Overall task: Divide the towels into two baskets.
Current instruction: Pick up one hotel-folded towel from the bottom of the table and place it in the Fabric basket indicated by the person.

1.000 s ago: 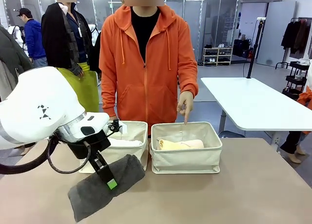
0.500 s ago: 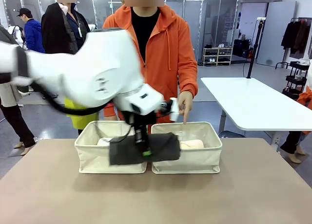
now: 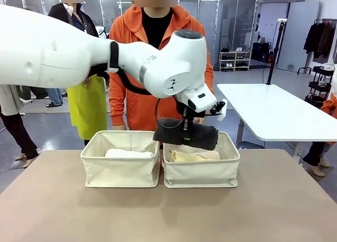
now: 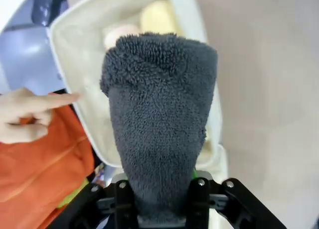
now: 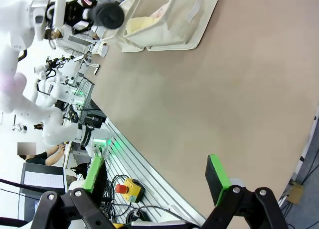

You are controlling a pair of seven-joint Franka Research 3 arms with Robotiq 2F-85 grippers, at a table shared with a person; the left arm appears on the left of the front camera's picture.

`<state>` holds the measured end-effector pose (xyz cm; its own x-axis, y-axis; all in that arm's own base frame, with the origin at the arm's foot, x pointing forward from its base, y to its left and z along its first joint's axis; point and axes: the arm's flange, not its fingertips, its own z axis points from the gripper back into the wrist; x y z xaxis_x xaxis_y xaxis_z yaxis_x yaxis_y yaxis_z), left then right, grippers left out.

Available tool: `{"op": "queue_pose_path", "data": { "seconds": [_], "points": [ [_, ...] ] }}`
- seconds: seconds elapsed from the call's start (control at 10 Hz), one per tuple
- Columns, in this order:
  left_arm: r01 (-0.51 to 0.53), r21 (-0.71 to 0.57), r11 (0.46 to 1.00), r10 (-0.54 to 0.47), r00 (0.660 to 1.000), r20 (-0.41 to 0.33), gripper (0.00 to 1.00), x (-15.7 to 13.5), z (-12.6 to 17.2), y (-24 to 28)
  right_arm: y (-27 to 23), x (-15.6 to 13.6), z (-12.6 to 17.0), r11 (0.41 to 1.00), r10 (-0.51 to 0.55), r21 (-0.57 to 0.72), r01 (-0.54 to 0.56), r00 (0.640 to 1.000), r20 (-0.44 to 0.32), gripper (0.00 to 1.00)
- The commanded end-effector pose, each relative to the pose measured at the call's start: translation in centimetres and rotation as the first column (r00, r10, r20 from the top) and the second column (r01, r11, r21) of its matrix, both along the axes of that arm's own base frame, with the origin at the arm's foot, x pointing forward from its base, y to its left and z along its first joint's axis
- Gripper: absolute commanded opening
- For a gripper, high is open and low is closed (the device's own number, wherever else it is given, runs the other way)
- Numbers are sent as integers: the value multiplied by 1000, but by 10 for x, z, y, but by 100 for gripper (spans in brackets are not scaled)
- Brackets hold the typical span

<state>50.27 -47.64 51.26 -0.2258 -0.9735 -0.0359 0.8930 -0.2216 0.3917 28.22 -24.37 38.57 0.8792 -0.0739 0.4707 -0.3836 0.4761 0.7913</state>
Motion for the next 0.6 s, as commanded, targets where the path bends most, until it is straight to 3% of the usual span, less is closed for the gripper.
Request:
{"op": "queue_pose_path", "data": {
  "seconds": [0.0, 0.1, 0.2, 0.5],
  "points": [
    [-59, -47, 997, 62, 996, 66, 35, 23, -5, -32, -1, -1, 5, 1000, -8, 14, 8, 1000, 4, 100],
    [-91, -122, 988, 110, 981, 159, 35, 30, -16, -36, -1, -1, 5, 1000, -8, 14, 8, 1000, 4, 100],
    [-99, -154, 983, 127, 974, 188, 35, 35, -29, -39, -1, -1, 5, 1000, -8, 14, 8, 1000, 4, 100],
    [-111, -147, 983, 138, 972, 192, 35, 50, -55, -48, -1, -1, 5, 1000, -8, 14, 8, 1000, 4, 100]
  ]
}}
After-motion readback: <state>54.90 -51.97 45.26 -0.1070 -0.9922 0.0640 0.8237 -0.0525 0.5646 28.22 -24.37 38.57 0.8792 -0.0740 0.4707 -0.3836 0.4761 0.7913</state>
